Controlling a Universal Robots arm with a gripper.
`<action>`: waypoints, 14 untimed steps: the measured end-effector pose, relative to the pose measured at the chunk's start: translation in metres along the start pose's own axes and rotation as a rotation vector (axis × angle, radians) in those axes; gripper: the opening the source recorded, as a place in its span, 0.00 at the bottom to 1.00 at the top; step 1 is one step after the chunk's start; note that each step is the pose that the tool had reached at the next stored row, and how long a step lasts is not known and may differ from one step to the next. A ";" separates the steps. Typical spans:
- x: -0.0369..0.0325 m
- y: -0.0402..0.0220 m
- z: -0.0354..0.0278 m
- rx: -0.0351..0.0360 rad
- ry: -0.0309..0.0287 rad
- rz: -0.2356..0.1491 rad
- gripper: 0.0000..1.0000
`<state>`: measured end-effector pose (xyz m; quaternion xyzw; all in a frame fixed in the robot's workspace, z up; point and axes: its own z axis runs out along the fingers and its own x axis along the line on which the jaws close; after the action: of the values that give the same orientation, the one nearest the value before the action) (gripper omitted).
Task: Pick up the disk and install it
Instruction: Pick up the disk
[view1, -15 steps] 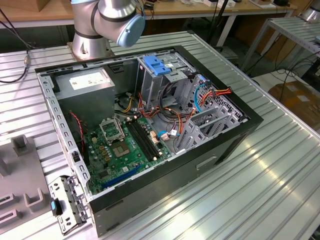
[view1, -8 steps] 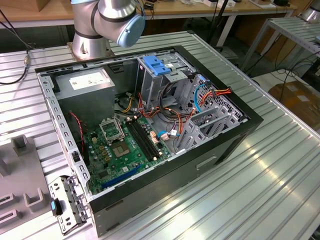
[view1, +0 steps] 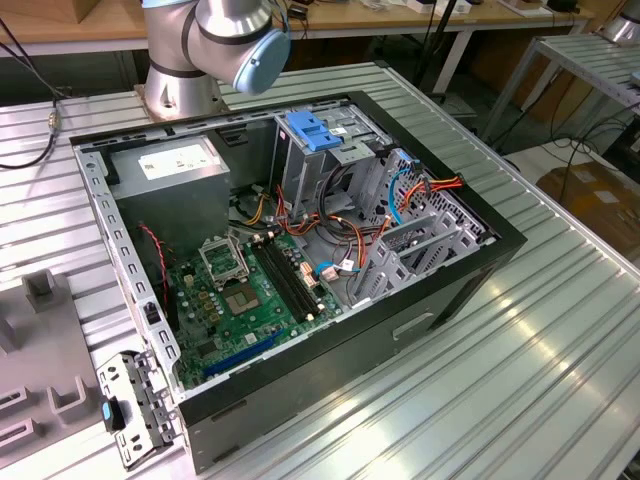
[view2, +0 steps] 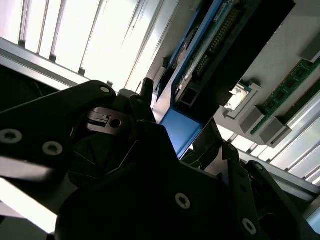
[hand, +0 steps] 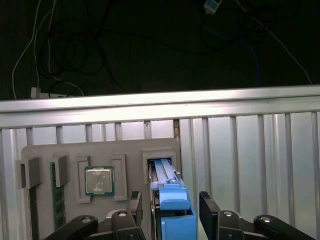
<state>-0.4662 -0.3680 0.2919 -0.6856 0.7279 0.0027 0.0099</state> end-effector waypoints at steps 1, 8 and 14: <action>0.0000 0.0000 0.0001 0.0000 0.0000 0.000 0.57; -0.0001 0.0000 0.0005 0.0000 0.0003 0.000 0.49; -0.0002 0.0000 0.0008 0.0003 0.0015 0.000 0.49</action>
<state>-0.4662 -0.3677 0.2911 -0.6856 0.7279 0.0021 0.0095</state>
